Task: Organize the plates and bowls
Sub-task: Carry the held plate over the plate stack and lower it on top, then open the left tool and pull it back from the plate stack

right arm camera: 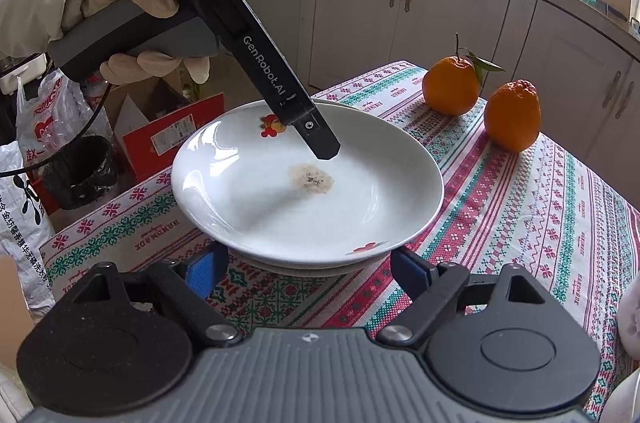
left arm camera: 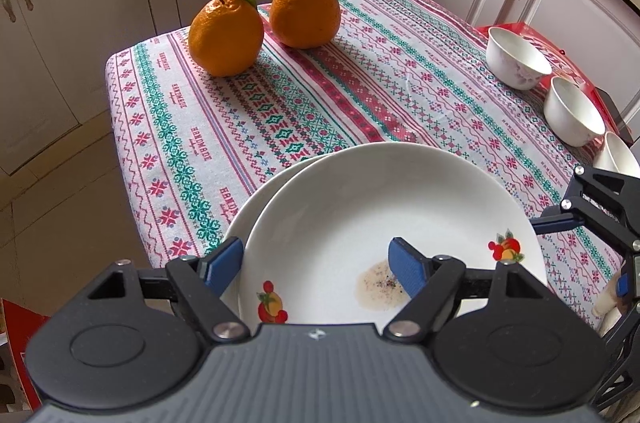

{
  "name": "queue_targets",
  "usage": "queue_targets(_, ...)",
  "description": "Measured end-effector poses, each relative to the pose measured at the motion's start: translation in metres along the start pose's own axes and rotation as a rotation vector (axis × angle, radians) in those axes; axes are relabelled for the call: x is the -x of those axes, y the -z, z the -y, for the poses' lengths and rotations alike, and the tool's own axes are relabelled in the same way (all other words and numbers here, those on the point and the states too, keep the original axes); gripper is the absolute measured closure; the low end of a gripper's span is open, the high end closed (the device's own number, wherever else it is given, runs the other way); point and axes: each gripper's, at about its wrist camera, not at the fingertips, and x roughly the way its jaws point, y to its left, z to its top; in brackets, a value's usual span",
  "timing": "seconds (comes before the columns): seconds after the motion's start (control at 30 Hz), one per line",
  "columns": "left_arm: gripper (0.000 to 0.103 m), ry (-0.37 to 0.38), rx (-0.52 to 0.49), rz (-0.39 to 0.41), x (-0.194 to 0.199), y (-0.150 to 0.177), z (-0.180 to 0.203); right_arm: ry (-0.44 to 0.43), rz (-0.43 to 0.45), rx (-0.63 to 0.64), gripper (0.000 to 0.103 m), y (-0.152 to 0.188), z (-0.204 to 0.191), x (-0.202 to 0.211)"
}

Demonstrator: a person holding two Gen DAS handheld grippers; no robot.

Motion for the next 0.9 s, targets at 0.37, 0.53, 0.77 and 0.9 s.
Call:
queue_targets(0.37,0.020,-0.062,-0.017,0.037,0.003,0.001,0.000,-0.014,0.000,-0.005,0.000,0.006,0.004,0.003)
queue_targets(0.53,0.020,-0.059,-0.006,0.066,0.008,0.003,0.003,0.006,0.023,-0.046,0.000,0.010,0.010,0.012)
queue_targets(0.77,0.020,-0.071,-0.034,0.139,0.030,0.003,0.026,0.047,0.052,-0.157,0.000,0.019,0.034,0.033)
queue_targets(0.9,0.020,-0.067,-0.047,0.193,0.045,0.005,0.046,0.112,0.050,-0.185,0.000,0.025,0.043,0.047)
